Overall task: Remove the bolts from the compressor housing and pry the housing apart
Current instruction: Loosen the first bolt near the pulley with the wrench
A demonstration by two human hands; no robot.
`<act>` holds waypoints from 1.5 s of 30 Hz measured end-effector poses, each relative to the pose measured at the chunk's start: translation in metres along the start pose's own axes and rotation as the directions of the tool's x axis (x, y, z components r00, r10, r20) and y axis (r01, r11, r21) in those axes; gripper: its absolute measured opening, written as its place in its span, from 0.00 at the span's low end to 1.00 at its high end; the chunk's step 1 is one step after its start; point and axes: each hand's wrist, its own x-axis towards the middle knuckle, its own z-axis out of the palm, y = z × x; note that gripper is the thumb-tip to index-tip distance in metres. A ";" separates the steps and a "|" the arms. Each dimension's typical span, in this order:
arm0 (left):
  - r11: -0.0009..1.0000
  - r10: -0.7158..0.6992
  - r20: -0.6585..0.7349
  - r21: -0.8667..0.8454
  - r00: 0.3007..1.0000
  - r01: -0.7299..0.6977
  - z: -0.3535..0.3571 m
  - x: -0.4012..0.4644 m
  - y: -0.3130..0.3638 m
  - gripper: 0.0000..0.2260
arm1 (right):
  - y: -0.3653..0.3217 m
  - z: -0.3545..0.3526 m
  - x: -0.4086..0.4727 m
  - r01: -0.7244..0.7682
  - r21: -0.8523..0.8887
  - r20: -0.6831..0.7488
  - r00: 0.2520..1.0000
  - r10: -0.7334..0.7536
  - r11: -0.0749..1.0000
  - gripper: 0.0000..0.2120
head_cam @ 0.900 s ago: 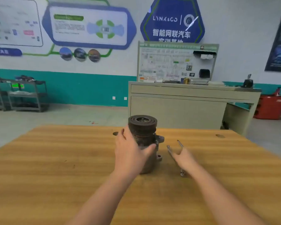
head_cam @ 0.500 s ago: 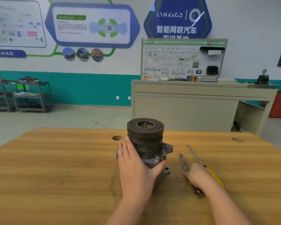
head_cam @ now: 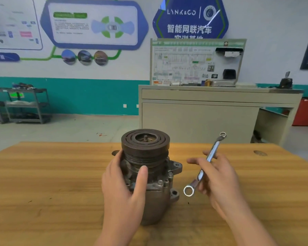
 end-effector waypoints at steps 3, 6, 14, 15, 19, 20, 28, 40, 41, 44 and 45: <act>0.998 -0.011 -0.026 -0.058 1.000 0.009 0.001 0.000 0.001 0.25 | -0.005 0.008 -0.011 0.081 0.145 0.016 0.996 -0.084 0.986 0.05; 0.997 0.002 -0.086 -0.074 0.996 -0.008 0.001 -0.003 0.000 0.20 | -0.005 0.009 -0.017 0.168 0.123 0.053 0.983 -0.175 0.978 0.04; 0.906 0.061 0.046 -0.421 0.997 -0.036 -0.016 -0.012 0.025 0.17 | 0.004 -0.003 -0.011 0.744 -0.614 0.362 0.562 -0.744 0.263 0.12; 0.903 0.020 0.168 -0.426 0.986 0.054 -0.016 -0.013 0.029 0.21 | 0.004 -0.002 -0.012 0.758 -0.604 0.378 0.546 -0.748 0.248 0.12; 0.882 -0.147 0.367 -0.371 0.919 0.289 -0.016 -0.010 0.031 0.25 | 0.005 -0.002 -0.013 0.763 -0.613 0.456 0.553 -0.697 0.205 0.13; 0.872 -0.172 0.383 -0.370 0.908 0.321 -0.016 -0.009 0.030 0.25 | 0.004 -0.002 -0.013 0.759 -0.621 0.469 0.559 -0.684 0.195 0.13; 0.623 -0.221 0.464 -0.609 0.858 0.491 -0.024 0.001 0.032 0.17 | 0.000 -0.001 -0.017 0.748 -0.642 0.414 0.522 -0.745 0.168 0.12; 0.919 0.288 0.365 -0.365 0.885 -0.148 -0.028 -0.007 0.027 0.17 | -0.008 0.035 -0.048 -0.148 0.266 0.251 0.965 0.080 0.953 0.30; 0.929 0.365 0.426 -0.225 0.828 -0.294 -0.028 -0.008 0.025 0.18 | -0.009 0.036 -0.047 -0.320 0.379 0.362 0.915 0.180 0.868 0.26; 0.814 0.469 0.565 0.022 0.679 -0.581 -0.035 0.003 0.018 0.18 | -0.013 0.030 -0.042 -0.509 0.509 0.462 0.842 0.278 0.695 0.15; 0.773 0.492 0.572 0.060 0.657 -0.632 -0.039 0.009 0.017 0.17 | -0.012 0.029 -0.041 -0.503 0.513 0.457 0.846 0.274 0.696 0.15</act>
